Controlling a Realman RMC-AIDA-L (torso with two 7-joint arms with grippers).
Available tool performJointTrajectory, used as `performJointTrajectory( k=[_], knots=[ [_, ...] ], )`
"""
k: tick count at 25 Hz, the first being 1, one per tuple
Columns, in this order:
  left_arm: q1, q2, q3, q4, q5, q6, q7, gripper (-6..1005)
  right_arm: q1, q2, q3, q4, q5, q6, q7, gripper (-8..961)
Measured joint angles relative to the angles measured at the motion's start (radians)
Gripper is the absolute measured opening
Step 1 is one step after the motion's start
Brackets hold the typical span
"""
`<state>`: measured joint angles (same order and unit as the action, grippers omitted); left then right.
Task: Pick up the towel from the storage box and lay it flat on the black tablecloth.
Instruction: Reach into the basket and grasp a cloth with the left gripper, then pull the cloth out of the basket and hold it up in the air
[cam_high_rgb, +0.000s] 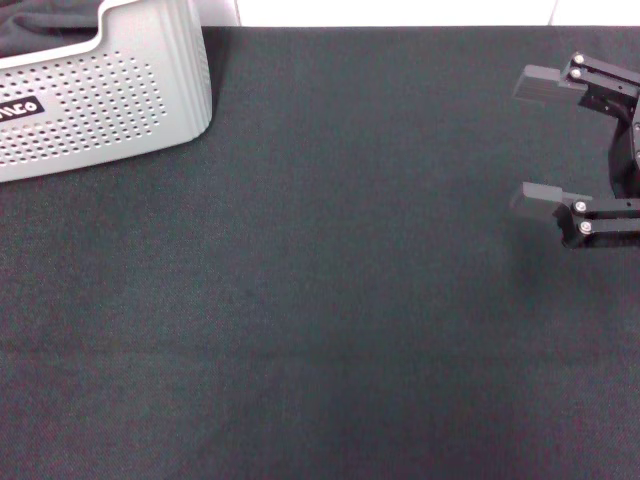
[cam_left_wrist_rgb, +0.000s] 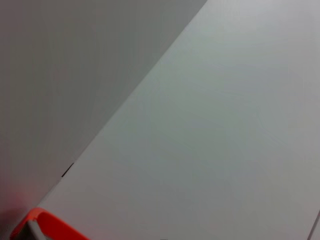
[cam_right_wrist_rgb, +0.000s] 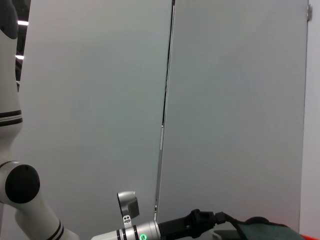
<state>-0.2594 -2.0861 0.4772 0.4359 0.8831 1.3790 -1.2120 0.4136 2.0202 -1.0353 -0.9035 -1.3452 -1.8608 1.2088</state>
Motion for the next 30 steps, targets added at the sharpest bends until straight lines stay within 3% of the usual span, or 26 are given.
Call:
performJointTrajectory(
  k=[15, 21, 30],
  knots=[
    [-0.03, -0.002, 0.001, -0.064, -0.049, 0.098, -0.014, 37, -0.005, 0.0, 0.0, 0.0, 0.002, -0.012, -0.008, 868],
    [-0.04, 0.001, 0.004, -0.14, -0.14, 0.241, -0.034, 12, -0.006, 0.002, -0.003, 0.003, 0.002, -0.014, -0.019, 869],
    [-0.041, 0.031, 0.012, -0.072, -0.04, 0.493, -0.225, 5, -0.004, 0.002, -0.005, 0.014, 0.002, -0.029, -0.025, 869]
  ],
)
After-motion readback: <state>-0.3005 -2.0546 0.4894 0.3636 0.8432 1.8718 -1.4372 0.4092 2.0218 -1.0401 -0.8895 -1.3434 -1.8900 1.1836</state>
